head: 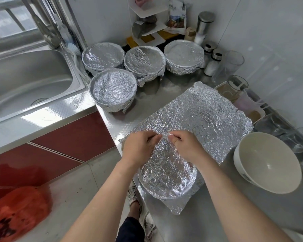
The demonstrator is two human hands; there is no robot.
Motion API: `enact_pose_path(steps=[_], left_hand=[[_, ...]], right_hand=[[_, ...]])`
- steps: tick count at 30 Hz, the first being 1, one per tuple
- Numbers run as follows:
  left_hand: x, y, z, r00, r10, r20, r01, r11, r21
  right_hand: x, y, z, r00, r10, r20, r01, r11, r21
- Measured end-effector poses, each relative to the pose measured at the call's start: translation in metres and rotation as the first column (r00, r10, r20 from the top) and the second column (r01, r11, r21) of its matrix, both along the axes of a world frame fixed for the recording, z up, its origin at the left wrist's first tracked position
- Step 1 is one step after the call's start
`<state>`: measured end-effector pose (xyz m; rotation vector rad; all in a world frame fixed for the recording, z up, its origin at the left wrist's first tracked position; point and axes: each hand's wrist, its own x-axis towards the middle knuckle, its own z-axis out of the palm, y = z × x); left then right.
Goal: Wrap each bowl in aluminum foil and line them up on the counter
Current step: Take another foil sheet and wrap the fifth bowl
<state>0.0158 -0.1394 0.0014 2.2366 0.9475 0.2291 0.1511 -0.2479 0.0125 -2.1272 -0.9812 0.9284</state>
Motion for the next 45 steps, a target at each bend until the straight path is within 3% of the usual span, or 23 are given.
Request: enact_pose_path(steps=[6,9,14,18,30,37,45], left_hand=[[-0.014,-0.013,0.003,0.995,0.042,0.096,-0.04,0.999,-0.024],[-0.02,-0.039,-0.002,0.961,0.213,0.179,-0.184,0.969,-0.165],[-0.017,-0.065,-0.007,0.844,0.477,0.243,-0.337,0.826,-0.452],[-0.012,-0.061,-0.013,0.739,0.628,0.243,-0.4,0.7,-0.592],[-0.026,-0.08,-0.01,0.733,0.644,0.219,-0.427,0.686,-0.589],[-0.041,-0.095,-0.004,0.781,0.587,0.213,-0.376,0.715,-0.589],[-0.036,-0.088,-0.004,0.784,0.568,0.248,-0.354,0.739,-0.573]], right_hand=[[0.005,-0.022,-0.003,0.946,-0.321,0.05,0.315,0.943,0.108],[-0.006,-0.03,-0.008,0.9,-0.42,0.116,0.408,0.906,0.117],[-0.006,-0.031,-0.007,0.937,-0.348,0.037,0.349,0.937,-0.01],[0.007,-0.02,-0.005,0.97,-0.23,-0.077,0.234,0.97,0.061],[-0.018,-0.038,-0.014,0.958,-0.285,0.027,0.282,0.956,0.082],[-0.031,-0.065,-0.009,0.933,-0.315,-0.175,0.339,0.932,0.126],[-0.024,-0.056,0.007,0.959,-0.264,-0.106,0.276,0.954,0.118]])
